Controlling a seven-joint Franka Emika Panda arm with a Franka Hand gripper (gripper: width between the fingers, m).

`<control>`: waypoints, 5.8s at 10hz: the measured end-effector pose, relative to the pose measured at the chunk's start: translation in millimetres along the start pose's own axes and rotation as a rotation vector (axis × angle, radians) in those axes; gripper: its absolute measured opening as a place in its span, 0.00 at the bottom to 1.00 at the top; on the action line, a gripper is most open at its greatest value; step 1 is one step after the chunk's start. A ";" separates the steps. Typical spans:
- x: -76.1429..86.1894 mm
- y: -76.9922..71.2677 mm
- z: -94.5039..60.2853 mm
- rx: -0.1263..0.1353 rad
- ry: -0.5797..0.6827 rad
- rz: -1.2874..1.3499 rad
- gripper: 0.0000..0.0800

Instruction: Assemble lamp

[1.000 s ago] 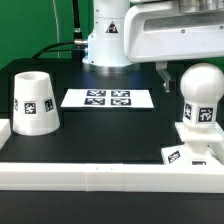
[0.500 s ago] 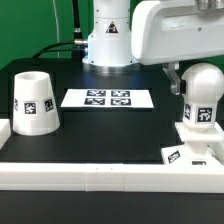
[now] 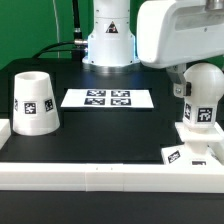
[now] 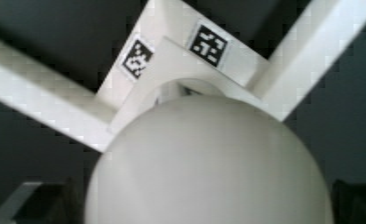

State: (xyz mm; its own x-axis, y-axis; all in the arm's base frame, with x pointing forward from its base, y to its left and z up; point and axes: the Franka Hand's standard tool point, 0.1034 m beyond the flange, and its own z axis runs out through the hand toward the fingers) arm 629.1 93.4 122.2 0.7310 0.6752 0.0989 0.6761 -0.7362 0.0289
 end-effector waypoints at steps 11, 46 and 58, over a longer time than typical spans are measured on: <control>-0.9 6.1 3.4 -0.067 -0.049 -0.824 0.73; -6.3 2.4 10.3 -0.001 -0.009 1.670 0.72; -5.7 -0.9 11.8 0.005 -0.008 0.661 0.87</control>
Offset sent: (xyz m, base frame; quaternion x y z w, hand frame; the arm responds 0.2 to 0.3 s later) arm -0.0038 0.0049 -0.0035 0.0053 0.0072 -0.2673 0.9636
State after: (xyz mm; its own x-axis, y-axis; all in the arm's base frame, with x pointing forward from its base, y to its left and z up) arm 625.4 90.7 109.9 0.9928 0.0818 0.0870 0.0855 -0.9955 -0.0404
